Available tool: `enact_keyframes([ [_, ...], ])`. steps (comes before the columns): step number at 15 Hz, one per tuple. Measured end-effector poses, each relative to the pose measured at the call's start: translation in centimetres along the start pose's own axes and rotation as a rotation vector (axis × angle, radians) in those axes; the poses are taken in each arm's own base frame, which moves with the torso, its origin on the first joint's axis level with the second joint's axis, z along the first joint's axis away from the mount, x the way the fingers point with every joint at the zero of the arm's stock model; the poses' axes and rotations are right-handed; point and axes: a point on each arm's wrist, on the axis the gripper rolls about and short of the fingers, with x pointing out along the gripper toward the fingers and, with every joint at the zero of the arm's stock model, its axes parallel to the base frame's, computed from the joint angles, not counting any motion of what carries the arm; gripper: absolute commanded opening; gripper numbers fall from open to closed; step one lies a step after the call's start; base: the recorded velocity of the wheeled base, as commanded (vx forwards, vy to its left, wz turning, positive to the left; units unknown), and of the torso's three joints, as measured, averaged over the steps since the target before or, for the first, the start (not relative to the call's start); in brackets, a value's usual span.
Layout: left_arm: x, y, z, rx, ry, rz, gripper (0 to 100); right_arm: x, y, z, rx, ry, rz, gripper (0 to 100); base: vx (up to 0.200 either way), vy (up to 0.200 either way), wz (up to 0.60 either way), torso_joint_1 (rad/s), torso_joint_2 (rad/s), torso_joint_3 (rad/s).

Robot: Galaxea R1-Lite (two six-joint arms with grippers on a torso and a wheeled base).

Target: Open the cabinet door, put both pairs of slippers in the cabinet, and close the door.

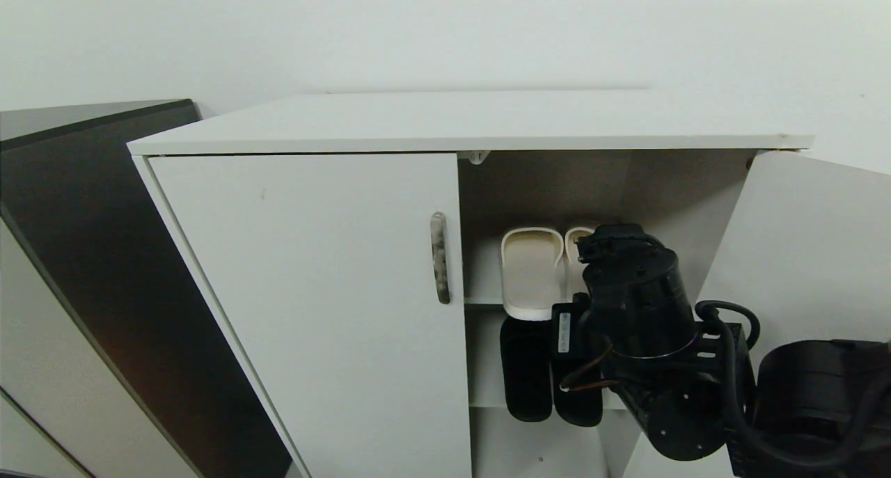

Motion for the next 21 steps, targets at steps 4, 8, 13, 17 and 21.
enact_keyframes([
  [4, 0.0, 0.0, 0.0, 0.000, 0.000, 0.000, 0, 0.0, 0.0, -0.1, -0.004, 0.002, 0.000, 0, -0.200, 0.000, 0.00, 0.000, 0.01, 0.002],
  [8, 0.0, 0.0, 0.0, 0.000, 0.000, 0.000, 0, 0.1, 0.0, -0.1, -0.003, 0.003, -0.002, 0, -0.200, 0.000, 0.00, -0.001, 0.00, 0.002],
  [13, 0.0, 0.0, 0.0, 0.000, 0.000, 0.001, 0, 0.3, -0.4, -0.5, 0.004, -0.002, -0.007, 0, -0.200, 0.000, 0.00, 0.001, 0.00, 0.001],
  [17, 0.0, 0.0, 0.0, 0.000, 0.000, 0.001, 0, 1.0, -0.7, -0.9, -0.015, -0.009, -0.022, 0, -0.200, 0.000, 0.00, 0.000, 0.00, 0.004],
  [21, 0.0, 0.0, 0.0, 0.000, 0.000, 0.000, 0, 1.5, -0.8, -1.4, -0.029, -0.009, -0.030, 0, -0.050, 0.000, 0.00, 0.002, 0.00, 0.001],
])
